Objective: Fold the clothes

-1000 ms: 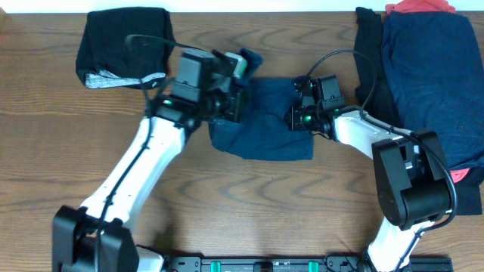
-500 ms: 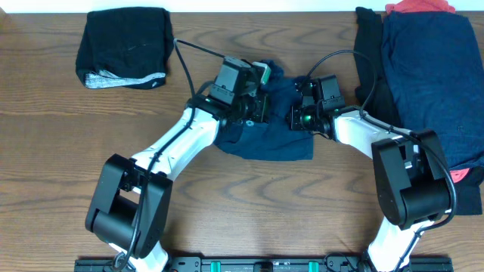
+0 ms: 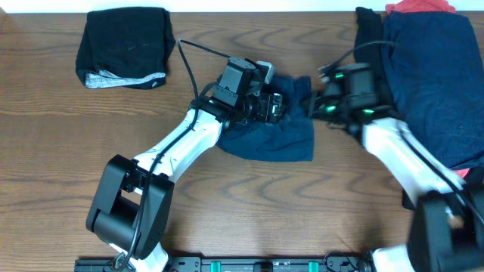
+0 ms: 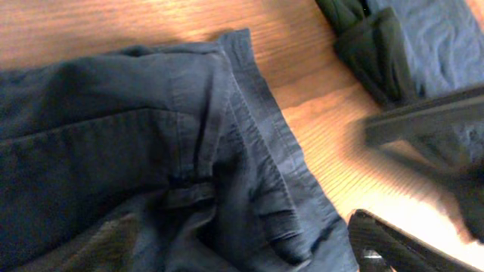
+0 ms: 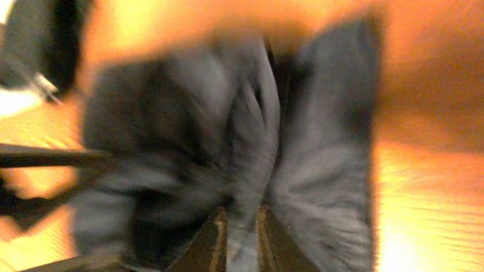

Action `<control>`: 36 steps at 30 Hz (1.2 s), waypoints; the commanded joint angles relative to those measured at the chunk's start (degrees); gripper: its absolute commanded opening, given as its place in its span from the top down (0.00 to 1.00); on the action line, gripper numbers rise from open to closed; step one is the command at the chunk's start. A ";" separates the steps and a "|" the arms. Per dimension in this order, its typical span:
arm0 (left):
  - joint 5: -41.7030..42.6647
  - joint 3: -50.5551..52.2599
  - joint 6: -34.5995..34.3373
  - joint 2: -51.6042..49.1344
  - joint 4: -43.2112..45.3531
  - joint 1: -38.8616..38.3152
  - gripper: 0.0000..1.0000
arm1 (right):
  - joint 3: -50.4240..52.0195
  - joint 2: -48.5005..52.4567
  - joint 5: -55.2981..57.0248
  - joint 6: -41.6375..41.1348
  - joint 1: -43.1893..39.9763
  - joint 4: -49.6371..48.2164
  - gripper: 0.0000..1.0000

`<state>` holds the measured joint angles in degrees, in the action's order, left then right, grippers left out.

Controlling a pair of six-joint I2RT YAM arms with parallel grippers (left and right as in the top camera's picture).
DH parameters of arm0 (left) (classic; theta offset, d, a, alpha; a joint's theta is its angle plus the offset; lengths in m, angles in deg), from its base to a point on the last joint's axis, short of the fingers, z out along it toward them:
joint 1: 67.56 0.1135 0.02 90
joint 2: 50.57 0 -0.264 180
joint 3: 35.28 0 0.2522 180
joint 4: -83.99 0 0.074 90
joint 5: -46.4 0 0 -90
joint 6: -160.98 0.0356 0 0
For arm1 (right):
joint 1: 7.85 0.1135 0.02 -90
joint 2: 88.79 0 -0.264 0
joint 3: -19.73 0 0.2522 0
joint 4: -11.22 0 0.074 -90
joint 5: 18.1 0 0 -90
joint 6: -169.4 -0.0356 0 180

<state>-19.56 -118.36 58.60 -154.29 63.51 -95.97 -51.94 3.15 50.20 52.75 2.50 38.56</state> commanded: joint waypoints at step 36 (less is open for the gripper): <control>-2.49 -1.31 -1.62 17.25 -19.85 25.92 0.02 | -0.26 15.37 0.07 0.74 8.20 -7.93 0.99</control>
<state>-20.92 -118.73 55.91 -136.85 43.77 -70.18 -52.12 18.61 50.01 54.01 10.11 30.69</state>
